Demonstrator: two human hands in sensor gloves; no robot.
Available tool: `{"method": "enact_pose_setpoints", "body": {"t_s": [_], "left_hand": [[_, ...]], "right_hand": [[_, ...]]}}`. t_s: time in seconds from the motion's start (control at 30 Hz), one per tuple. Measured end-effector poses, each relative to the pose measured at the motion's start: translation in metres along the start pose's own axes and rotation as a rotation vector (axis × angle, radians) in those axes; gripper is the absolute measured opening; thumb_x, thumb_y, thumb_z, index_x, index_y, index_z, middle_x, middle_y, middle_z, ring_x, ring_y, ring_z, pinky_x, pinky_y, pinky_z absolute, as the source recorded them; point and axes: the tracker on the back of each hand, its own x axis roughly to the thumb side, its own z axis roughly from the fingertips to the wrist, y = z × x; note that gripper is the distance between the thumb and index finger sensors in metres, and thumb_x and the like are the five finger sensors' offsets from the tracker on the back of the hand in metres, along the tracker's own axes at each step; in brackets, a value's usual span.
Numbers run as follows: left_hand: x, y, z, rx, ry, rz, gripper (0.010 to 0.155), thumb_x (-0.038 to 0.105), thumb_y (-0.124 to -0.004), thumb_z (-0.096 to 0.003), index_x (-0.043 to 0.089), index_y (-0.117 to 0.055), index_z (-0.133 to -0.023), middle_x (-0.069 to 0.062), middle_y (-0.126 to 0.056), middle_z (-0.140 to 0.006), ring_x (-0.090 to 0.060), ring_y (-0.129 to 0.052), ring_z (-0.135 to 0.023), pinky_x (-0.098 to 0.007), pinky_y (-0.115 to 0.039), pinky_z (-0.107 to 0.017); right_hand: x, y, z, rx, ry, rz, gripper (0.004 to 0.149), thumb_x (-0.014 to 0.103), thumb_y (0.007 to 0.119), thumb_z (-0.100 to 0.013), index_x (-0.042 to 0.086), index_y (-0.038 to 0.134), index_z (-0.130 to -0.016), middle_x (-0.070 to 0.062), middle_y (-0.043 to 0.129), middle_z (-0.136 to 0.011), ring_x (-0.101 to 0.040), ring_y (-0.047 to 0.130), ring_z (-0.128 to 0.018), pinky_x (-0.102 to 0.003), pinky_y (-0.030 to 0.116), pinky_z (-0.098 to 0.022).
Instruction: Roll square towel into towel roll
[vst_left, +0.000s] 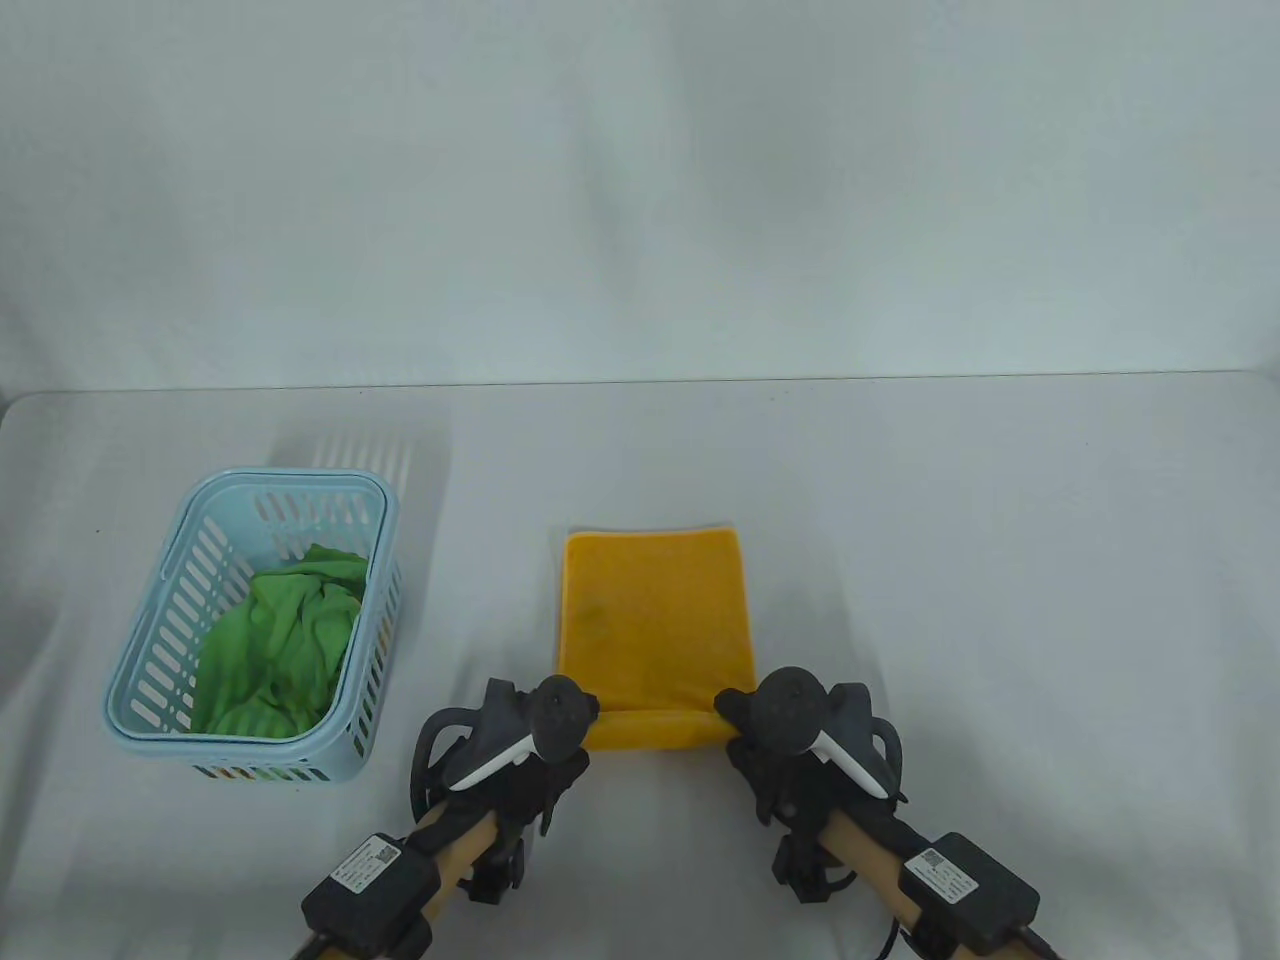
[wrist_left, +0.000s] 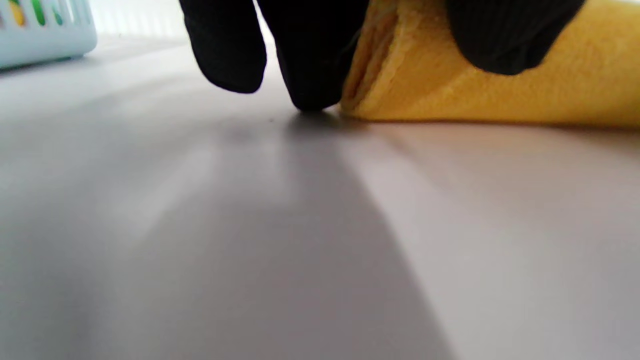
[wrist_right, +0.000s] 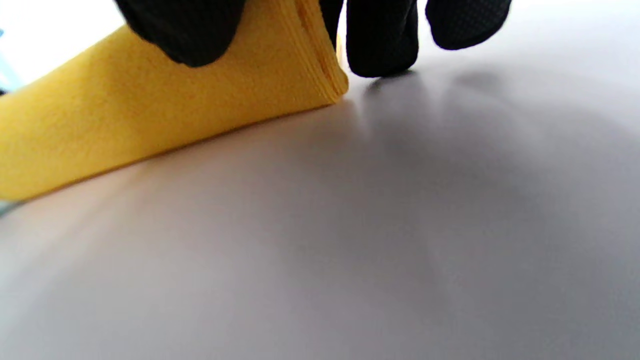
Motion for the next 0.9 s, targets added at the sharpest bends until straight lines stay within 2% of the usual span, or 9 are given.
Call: {"method": "enact_pose_setpoints", "body": {"t_s": [0.17, 0.33, 0.4, 0.7, 0.9], "left_hand": [[-0.009, 0.006, 0.001, 0.002, 0.031, 0.121, 0.064, 0.051, -0.075, -0.038, 0.035, -0.066, -0.099, 0.011, -0.083, -0.097, -0.017, -0.092, -0.086, -0.046, -0.074, -0.07], [-0.012, 0.007, 0.003, -0.023, 0.054, 0.178, 0.061, 0.051, -0.077, -0.0368, 0.031, -0.075, -0.095, 0.011, -0.097, -0.081, -0.015, -0.103, -0.069, -0.045, -0.08, -0.063], [-0.012, 0.005, 0.003, -0.032, 0.061, 0.168, 0.061, 0.051, -0.077, -0.0368, 0.03, -0.076, -0.094, 0.011, -0.098, -0.077, -0.015, -0.103, -0.065, -0.045, -0.08, -0.061], [-0.023, 0.005, -0.001, 0.008, 0.139, 0.144, 0.066, 0.054, -0.075, -0.0371, 0.032, -0.067, -0.099, 0.009, -0.088, -0.088, -0.018, -0.096, -0.074, -0.046, -0.075, -0.065], [-0.026, 0.009, 0.001, 0.048, 0.144, 0.118, 0.071, 0.056, -0.076, -0.0358, 0.033, -0.064, -0.102, 0.006, -0.081, -0.098, -0.021, -0.091, -0.083, -0.049, -0.073, -0.067]], "right_hand": [[-0.007, -0.006, 0.0, 0.008, 0.044, -0.126, 0.058, 0.048, 0.075, -0.035, 0.034, 0.067, -0.091, 0.005, 0.088, -0.083, -0.025, 0.081, -0.082, -0.053, 0.067, -0.062], [-0.011, -0.008, 0.0, 0.014, 0.097, -0.146, 0.058, 0.05, 0.077, -0.033, 0.031, 0.072, -0.088, 0.005, 0.097, -0.067, -0.023, 0.092, -0.065, -0.051, 0.073, -0.057], [-0.012, -0.006, 0.001, 0.016, 0.11, -0.144, 0.058, 0.051, 0.077, -0.033, 0.031, 0.072, -0.087, 0.006, 0.097, -0.065, -0.023, 0.092, -0.063, -0.05, 0.073, -0.056], [-0.023, -0.012, -0.004, -0.018, 0.161, -0.186, 0.061, 0.051, 0.077, -0.033, 0.032, 0.068, -0.09, 0.004, 0.088, -0.08, -0.027, 0.086, -0.071, -0.052, 0.069, -0.06], [-0.019, -0.018, -0.001, -0.051, 0.137, -0.176, 0.064, 0.051, 0.077, -0.033, 0.033, 0.064, -0.092, 0.002, 0.081, -0.089, -0.029, 0.08, -0.082, -0.054, 0.066, -0.063]]}}
